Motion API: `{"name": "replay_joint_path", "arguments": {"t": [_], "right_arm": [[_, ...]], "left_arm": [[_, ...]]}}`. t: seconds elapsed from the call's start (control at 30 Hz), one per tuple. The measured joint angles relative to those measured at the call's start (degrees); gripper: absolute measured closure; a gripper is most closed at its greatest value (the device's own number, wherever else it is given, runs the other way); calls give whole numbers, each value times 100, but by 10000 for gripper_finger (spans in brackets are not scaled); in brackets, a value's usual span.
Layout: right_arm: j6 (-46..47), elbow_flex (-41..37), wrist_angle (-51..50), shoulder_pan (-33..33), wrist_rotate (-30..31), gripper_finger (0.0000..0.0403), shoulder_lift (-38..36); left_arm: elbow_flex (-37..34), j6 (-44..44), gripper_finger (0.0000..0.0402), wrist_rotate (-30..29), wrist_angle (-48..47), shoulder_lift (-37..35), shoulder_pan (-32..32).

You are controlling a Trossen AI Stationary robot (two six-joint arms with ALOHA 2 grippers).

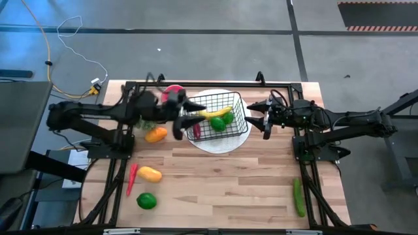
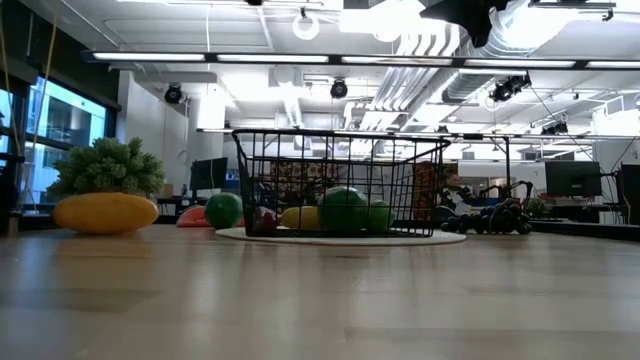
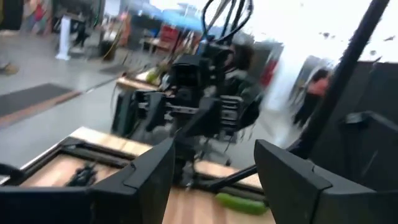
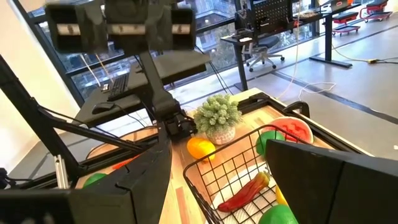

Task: Build produce basket
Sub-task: Put the black grapes into the black wire basket

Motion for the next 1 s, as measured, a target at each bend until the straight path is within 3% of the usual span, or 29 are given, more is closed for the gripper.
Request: {"name": "replay_joint_path", "arguments": {"t": [0.17, 0.3, 0.6, 1.0], "right_arm": [[-2, 0, 169, 0, 0, 155, -1], [-107, 0, 376, 0, 2, 155, -1], [-127, 0, 439, 0, 2, 155, -1], [81, 0, 437, 0, 1, 155, -1]], "left_arm": [[-1199, -353, 190, 62, 1322, -574, -71], [-1613, -279, 190, 61, 1652, -861, -66], [-1652, 476, 190, -252, 1564, -984, -56], [-1652, 464, 190, -365, 1562, -981, -54]]}}
